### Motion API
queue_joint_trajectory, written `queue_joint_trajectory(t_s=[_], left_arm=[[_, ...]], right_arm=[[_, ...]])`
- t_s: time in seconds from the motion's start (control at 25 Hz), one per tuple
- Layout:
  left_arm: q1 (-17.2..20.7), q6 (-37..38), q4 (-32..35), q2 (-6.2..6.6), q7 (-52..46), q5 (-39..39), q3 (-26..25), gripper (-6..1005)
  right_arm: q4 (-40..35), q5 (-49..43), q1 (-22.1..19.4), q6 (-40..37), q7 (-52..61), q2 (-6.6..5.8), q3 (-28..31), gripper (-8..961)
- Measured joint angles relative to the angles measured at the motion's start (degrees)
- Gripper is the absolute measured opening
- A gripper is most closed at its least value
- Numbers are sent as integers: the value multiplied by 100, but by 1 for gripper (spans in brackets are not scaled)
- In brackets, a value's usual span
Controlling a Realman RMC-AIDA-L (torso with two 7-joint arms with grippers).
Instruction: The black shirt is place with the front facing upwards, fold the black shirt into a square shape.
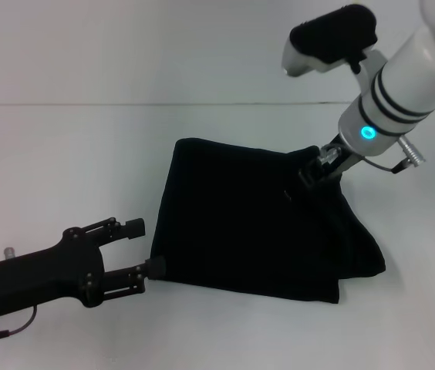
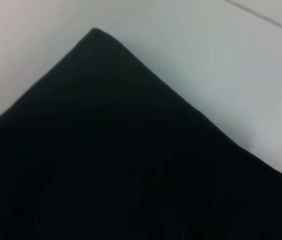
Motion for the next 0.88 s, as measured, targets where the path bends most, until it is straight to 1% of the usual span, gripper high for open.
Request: queue_joint_trajectory(t_s=[0.24, 0.72, 0.88], left_arm=[[-4, -14, -26, -29, 3, 7, 14, 808], [-48, -67, -144, -9, 7, 7, 13, 808], [-48, -69, -143, -22, 7, 7, 13, 809]], right_arm=[[275, 2, 43, 353, 3, 11, -252, 775], [238, -3, 47, 199, 2, 8, -289, 755], [220, -2, 44, 170, 4, 8, -340, 565]])
